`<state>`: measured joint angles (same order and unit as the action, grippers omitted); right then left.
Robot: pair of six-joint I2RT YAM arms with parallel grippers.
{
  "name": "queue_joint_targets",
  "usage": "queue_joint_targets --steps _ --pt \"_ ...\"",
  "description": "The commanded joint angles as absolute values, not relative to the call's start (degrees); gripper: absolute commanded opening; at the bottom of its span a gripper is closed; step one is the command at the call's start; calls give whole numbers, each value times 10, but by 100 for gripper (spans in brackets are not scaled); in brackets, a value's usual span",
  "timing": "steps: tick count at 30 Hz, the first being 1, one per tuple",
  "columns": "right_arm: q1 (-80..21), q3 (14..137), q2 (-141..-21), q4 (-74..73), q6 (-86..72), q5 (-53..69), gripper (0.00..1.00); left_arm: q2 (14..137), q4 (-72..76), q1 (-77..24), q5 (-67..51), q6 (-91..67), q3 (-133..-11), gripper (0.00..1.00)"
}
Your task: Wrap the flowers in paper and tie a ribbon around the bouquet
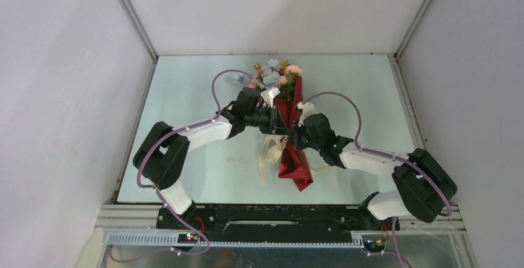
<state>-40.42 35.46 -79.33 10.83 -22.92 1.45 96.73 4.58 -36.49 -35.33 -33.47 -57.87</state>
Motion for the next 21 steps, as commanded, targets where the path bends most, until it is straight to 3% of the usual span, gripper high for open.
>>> queue_joint_targets --steps 1,5,13,16,21 --pt "-415 352 -796 161 -262 -58 0 952 15 -369 -357 -324 -582 26" --pt "-417 348 -805 174 -273 -61 0 938 -4 -363 -341 -310 -588 38" --pt "-417 348 -817 180 -278 -55 0 890 -39 -330 -288 -292 -579 52" --pt "-417 348 -819 178 -278 -54 0 893 -59 -312 -262 -290 -577 47" --pt "-417 348 -820 176 -277 -55 0 930 -90 -303 -240 -269 -590 26"
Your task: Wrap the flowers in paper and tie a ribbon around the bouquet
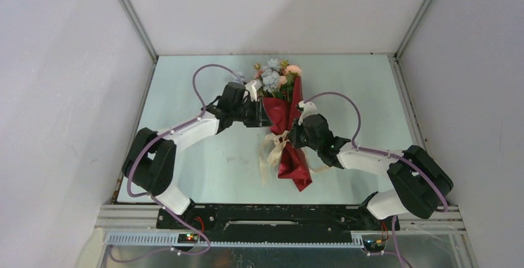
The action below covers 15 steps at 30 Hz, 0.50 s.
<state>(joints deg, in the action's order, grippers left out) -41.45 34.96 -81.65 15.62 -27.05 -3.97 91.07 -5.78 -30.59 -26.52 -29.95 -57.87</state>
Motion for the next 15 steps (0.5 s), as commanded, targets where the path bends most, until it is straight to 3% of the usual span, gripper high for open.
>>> queue_joint_targets --steps 1,3,15 --pt "-417 348 -819 176 -277 -55 0 945 -92 -307 -251 -266 -598 24" --pt "-417 348 -818 175 -275 -55 0 962 -100 -321 -260 -242 -609 19" --pt "-421 348 -814 165 -265 -52 0 996 -102 -374 -284 -200 -633 18"
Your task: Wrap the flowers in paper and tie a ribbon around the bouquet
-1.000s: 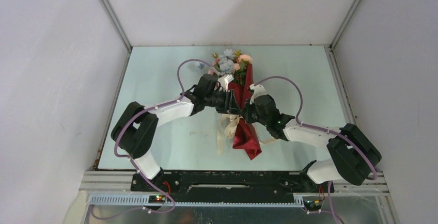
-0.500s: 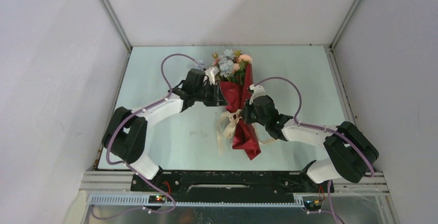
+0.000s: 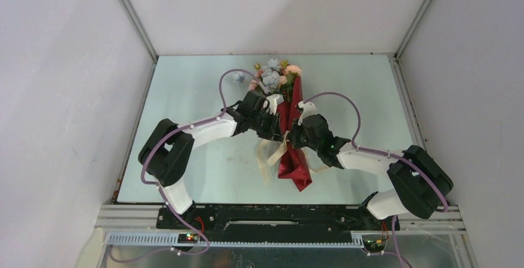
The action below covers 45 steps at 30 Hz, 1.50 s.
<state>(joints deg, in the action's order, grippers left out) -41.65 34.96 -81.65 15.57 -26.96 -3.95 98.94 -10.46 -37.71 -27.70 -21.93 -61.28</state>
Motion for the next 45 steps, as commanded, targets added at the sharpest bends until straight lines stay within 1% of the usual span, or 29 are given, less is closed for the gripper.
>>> queue_joint_targets --steps 1,5,8,10,14,17,20,27,34,45 --pt "-422 348 -813 163 -264 -53 0 994 -103 -373 -274 -200 -632 18" --pt "-422 348 -810 162 -260 -54 0 985 -115 -374 -257 -189 -637 20" --pt "-423 348 -805 156 -259 -59 0 986 -147 -373 -208 -182 -657 20" --pt "-424 348 -803 151 -257 -63 0 984 -160 -369 -196 -181 -667 22" --pt "-426 348 -804 150 -256 -62 0 974 -167 -363 -194 -181 -681 29" --pt "-427 348 -804 150 -257 -62 0 977 -167 -359 -193 -184 -689 31" --pt "-426 348 -801 151 -255 -63 0 1004 -175 -359 -208 -178 -707 28" --pt "-427 348 -799 151 -254 -62 0 1036 -136 -363 -271 -177 -705 28" --pt "-427 348 -793 145 -250 -70 0 1055 -149 -374 -258 -164 -710 25" --pt "-428 348 -790 131 -245 -83 0 1050 -131 -378 -293 -169 -674 20"
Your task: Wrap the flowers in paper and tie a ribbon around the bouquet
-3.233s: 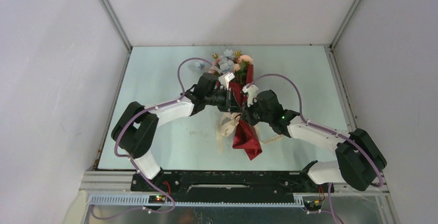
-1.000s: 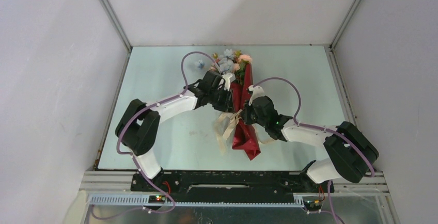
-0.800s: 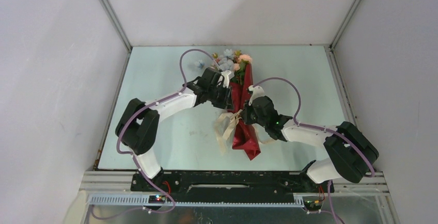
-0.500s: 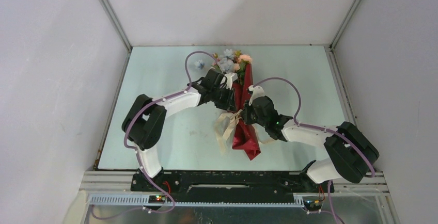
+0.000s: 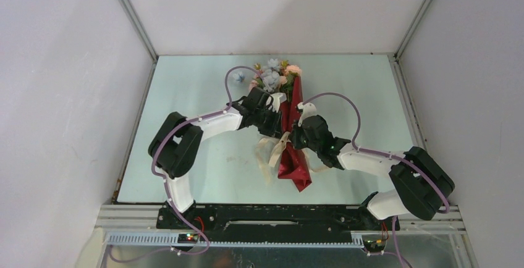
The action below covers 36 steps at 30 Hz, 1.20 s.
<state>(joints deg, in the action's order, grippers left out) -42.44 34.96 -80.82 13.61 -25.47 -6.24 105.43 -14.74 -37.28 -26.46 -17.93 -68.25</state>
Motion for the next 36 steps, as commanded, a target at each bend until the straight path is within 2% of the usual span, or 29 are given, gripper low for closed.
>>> queue_joint_targets --steps 1,5,8,15,26,31,36 --pt "-427 348 -790 130 -245 -83 0 1050 -136 -378 -291 -168 -674 20" --pt "-428 348 -789 130 -245 -81 0 1061 -157 -377 -272 -157 -682 19" --pt "-429 348 -788 129 -243 -80 0 1067 -136 -376 -316 -163 -680 19" --pt "-430 348 -782 112 -229 -78 0 1058 41 -340 -453 -280 -631 18" --pt "-433 348 -758 68 -212 -94 0 1040 33 -337 -426 -267 -631 19" --pt "-434 348 -752 60 -212 -110 0 1033 -28 -358 -398 -230 -650 19" --pt "-435 348 -743 43 -204 -110 0 996 -35 -360 -369 -246 -640 28"
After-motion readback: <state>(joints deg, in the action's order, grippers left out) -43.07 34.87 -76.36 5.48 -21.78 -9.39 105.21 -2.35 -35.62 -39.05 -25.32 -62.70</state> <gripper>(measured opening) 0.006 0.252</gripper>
